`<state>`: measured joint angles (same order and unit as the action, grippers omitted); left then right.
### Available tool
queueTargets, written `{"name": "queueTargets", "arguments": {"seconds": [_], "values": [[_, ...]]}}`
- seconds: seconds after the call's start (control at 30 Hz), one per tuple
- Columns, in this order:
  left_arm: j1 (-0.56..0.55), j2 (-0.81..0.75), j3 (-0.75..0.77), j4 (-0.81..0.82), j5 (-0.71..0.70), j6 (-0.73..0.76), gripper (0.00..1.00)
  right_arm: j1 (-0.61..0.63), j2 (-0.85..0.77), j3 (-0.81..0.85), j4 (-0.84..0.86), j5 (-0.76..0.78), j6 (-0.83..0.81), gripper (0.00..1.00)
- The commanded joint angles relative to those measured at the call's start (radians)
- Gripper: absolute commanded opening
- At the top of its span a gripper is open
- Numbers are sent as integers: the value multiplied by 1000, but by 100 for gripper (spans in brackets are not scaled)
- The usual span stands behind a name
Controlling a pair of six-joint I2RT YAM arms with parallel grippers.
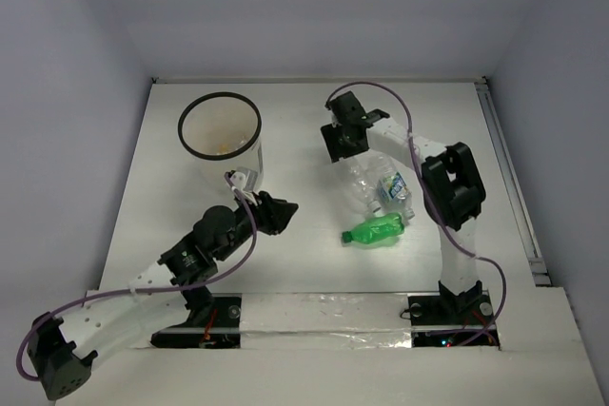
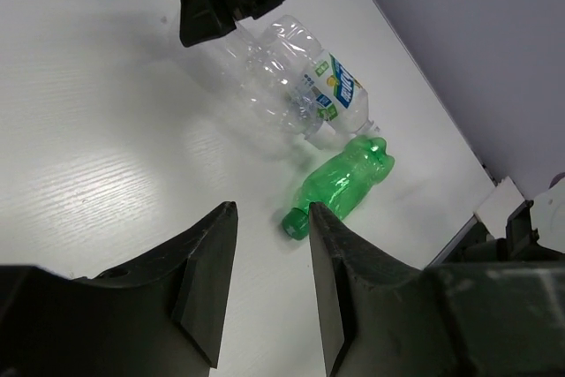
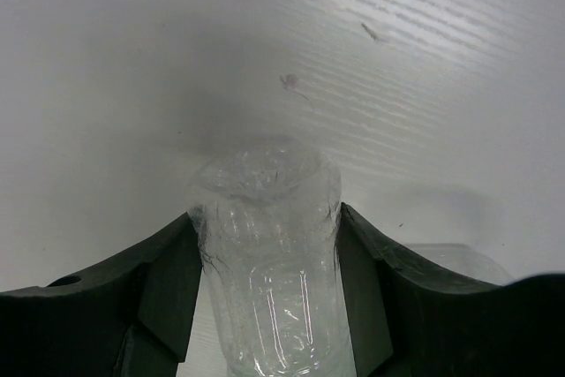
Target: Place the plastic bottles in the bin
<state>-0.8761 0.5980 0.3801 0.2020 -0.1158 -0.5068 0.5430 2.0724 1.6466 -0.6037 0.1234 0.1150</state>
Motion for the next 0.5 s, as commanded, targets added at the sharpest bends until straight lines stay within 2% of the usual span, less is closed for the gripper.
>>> {"name": "queueTargets", "arguments": {"seconds": [0.0,0.13,0.27,0.43,0.47], "values": [[-4,23,-15,92,42,10,36,-2,-115,90,85,-13,29,49],[-4,55,-23,135,87,10,39,-2,-224,125,169,-62,64,49],[-4,65,-40,168,73,2,39,-2,-355,122,266,-114,106,49],[-14,25,-47,197,32,-51,39,28,-414,176,407,-203,225,49],[-14,-9,-35,195,15,-55,39,28,-417,183,477,-214,250,49]]}}
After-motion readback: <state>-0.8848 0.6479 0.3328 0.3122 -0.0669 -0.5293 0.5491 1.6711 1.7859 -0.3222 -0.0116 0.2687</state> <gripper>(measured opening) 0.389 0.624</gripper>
